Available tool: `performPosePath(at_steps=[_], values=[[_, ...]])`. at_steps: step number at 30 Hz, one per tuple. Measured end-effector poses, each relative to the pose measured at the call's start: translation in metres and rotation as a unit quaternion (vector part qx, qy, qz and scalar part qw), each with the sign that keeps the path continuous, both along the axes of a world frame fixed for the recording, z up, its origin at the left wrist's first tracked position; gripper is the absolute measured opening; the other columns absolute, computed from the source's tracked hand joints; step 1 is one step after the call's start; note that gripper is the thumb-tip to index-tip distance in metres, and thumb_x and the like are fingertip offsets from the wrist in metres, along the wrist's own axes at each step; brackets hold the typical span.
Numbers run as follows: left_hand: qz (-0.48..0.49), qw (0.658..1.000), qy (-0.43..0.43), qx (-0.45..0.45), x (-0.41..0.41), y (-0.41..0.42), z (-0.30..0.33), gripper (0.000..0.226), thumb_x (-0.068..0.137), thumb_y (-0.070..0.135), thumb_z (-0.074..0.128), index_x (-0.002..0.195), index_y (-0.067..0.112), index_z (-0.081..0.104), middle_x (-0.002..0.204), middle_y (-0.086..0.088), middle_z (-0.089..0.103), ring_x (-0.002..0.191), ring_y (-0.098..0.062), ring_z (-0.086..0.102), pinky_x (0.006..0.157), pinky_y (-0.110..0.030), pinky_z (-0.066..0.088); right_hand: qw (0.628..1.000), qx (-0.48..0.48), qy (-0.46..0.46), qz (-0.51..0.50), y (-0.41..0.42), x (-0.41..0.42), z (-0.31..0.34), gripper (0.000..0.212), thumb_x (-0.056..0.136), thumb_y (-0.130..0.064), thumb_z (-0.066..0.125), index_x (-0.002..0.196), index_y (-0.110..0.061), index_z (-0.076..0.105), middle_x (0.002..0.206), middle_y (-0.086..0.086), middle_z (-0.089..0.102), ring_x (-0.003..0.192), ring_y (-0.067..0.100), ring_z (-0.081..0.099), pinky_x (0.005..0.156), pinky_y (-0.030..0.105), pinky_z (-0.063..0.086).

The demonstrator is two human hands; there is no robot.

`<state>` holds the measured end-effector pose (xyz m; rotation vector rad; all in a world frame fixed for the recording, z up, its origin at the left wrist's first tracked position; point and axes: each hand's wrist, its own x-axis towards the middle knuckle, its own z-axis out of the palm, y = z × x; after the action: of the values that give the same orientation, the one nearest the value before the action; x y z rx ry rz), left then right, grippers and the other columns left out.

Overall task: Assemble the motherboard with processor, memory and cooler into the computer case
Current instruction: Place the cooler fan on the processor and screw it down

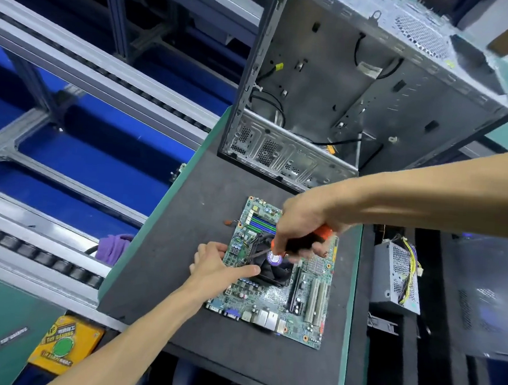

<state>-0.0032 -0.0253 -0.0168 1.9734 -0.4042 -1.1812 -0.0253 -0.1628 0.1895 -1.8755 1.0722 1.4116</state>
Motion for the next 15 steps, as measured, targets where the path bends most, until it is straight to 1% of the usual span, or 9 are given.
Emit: performPosePath(at_steps=[2, 5, 6, 7, 9, 11, 12, 13, 15], values=[[0.001, 1.0, 0.003, -0.002, 0.0, 0.0, -0.001, 0.089, 0.051, 0.068, 0.082, 0.122, 0.027, 0.046, 0.117, 0.009, 0.038, 0.118, -0.015, 0.04, 0.105, -0.037, 0.04, 0.977, -0.065, -0.042, 0.2, 0.009, 0.0, 0.004, 0.026, 0.099, -0.017, 0.058, 0.076, -0.005, 0.061, 0.055, 0.003, 0.062, 0.038, 0.01, 0.053, 0.037, 0.016, 0.041], [0.002, 1.0, -0.007, -0.001, -0.001, 0.0, -0.002, 0.086, 0.054, 0.067, 0.083, 0.121, 0.028, 0.046, 0.115, 0.01, 0.038, 0.117, -0.015, 0.039, 0.101, -0.033, 0.037, 0.818, -0.167, -0.119, 0.537, 0.022, -0.007, 0.011, 0.027, 0.09, -0.021, 0.059, 0.066, -0.01, 0.055, 0.053, 0.001, 0.051, 0.046, 0.019, 0.05, 0.052, 0.025, 0.045], [0.005, 1.0, -0.01, -0.002, -0.001, 0.0, -0.003, 0.085, 0.055, 0.066, 0.084, 0.12, 0.028, 0.046, 0.115, 0.01, 0.038, 0.116, -0.015, 0.039, 0.101, -0.032, 0.037, 0.796, -0.16, -0.138, 0.567, 0.022, -0.012, 0.011, 0.031, 0.089, -0.02, 0.059, 0.062, -0.011, 0.046, 0.053, 0.002, 0.044, 0.045, 0.018, 0.043, 0.054, 0.029, 0.043], [0.008, 1.0, -0.014, -0.004, -0.002, 0.0, -0.003, 0.084, 0.055, 0.065, 0.084, 0.12, 0.028, 0.046, 0.114, 0.01, 0.038, 0.116, -0.014, 0.039, 0.101, -0.032, 0.037, 0.8, -0.147, -0.144, 0.563, 0.02, -0.018, 0.01, 0.036, 0.091, -0.021, 0.057, 0.06, -0.013, 0.04, 0.053, 0.002, 0.041, 0.044, 0.016, 0.039, 0.055, 0.03, 0.043], [0.011, 1.0, -0.014, -0.008, -0.002, 0.0, -0.004, 0.083, 0.055, 0.066, 0.084, 0.118, 0.029, 0.046, 0.112, 0.012, 0.037, 0.115, -0.013, 0.039, 0.1, -0.032, 0.037, 0.87, -0.124, -0.136, 0.457, 0.014, -0.029, 0.008, 0.039, 0.095, -0.023, 0.052, 0.059, -0.013, 0.041, 0.052, 0.003, 0.045, 0.043, 0.017, 0.042, 0.054, 0.032, 0.048], [0.012, 1.0, -0.011, -0.01, -0.002, -0.001, -0.005, 0.082, 0.055, 0.066, 0.084, 0.117, 0.03, 0.045, 0.112, 0.012, 0.036, 0.114, -0.013, 0.038, 0.101, -0.033, 0.037, 0.966, -0.084, -0.122, 0.213, 0.01, -0.034, -0.002, 0.041, 0.097, -0.019, 0.053, 0.057, -0.01, 0.052, 0.043, 0.001, 0.051, 0.035, 0.016, 0.046, 0.044, 0.029, 0.052], [0.011, 1.0, -0.01, -0.009, -0.002, 0.0, -0.005, 0.081, 0.056, 0.065, 0.084, 0.118, 0.03, 0.045, 0.113, 0.011, 0.037, 0.114, -0.013, 0.038, 0.102, -0.034, 0.037, 0.992, -0.055, -0.099, 0.063, 0.007, -0.035, -0.008, 0.04, 0.098, -0.017, 0.054, 0.059, -0.009, 0.055, 0.041, -0.001, 0.051, 0.031, 0.013, 0.044, 0.037, 0.023, 0.047], [0.008, 1.0, -0.011, -0.008, -0.002, -0.001, -0.005, 0.081, 0.057, 0.064, 0.084, 0.118, 0.029, 0.045, 0.114, 0.011, 0.036, 0.115, -0.014, 0.037, 0.103, -0.034, 0.037, 0.995, -0.021, -0.067, -0.071, 0.005, -0.033, -0.012, 0.037, 0.1, -0.016, 0.053, 0.064, -0.008, 0.057, 0.042, -0.001, 0.051, 0.03, 0.01, 0.042, 0.032, 0.018, 0.039], [0.005, 1.0, -0.011, -0.008, -0.002, 0.0, -0.005, 0.08, 0.058, 0.064, 0.084, 0.118, 0.029, 0.044, 0.115, 0.01, 0.036, 0.115, -0.014, 0.036, 0.104, -0.035, 0.036, 0.963, 0.049, 0.003, -0.266, -0.001, -0.028, -0.017, 0.033, 0.104, -0.02, 0.046, 0.076, -0.004, 0.056, 0.048, -0.001, 0.049, 0.031, 0.006, 0.039, 0.028, 0.015, 0.03]])
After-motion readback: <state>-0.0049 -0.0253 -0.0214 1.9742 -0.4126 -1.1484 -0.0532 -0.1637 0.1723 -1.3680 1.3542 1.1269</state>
